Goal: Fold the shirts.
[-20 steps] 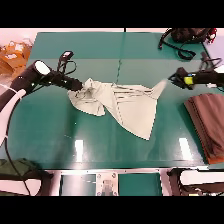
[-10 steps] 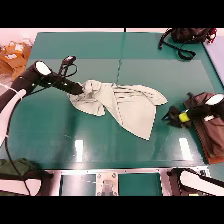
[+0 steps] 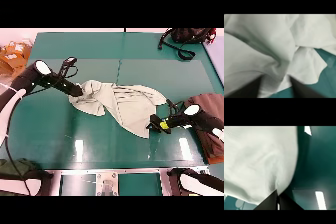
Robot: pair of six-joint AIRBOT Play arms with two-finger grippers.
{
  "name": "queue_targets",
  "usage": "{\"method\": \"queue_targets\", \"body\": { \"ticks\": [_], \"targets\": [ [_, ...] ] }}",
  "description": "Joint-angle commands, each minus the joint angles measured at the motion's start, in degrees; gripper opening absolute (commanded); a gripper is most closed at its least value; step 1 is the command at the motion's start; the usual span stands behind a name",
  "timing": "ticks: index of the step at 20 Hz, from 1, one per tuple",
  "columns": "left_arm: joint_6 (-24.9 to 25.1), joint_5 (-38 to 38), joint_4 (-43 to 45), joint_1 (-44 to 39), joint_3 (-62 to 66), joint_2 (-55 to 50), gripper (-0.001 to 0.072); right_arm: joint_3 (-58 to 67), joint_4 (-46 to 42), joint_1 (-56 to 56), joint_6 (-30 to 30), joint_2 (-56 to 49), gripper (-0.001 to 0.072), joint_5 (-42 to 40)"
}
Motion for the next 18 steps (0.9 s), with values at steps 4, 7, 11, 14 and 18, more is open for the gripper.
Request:
{"method": "queue_targets", "body": {
  "ticks": [4, 7, 11, 14, 18],
  "targets": [
    [-2.7, -14.3, 4.4, 0.0, 14.1, 0.0, 0.0595, 3.9, -4.8, -2.8, -2.7, -0.1, 0.0015, -2.9],
    [-3.5, 2.1, 5.4, 0.0, 15.7, -0.8, 0.0595, 4.0, -5.0, -4.0, -2.7, -0.1, 0.0015, -2.9],
    [-8.1, 2.3, 13.0, 0.0, 15.6, -7.8, 0.0595, 4.0, -5.0, -4.0, -3.5, -0.1, 0.0015, -3.0],
    [-9.5, 1.1, 13.9, 0.0, 15.6, -11.8, 0.0594, 4.0, -5.0, -4.0, -3.8, -0.1, 0.0015, -3.0],
    [-9.4, -4.1, 11.6, 0.0, 15.6, -15.2, 0.0580, 4.0, -5.1, -4.0, -3.8, -0.1, 0.0015, -3.0]
  ]
}}
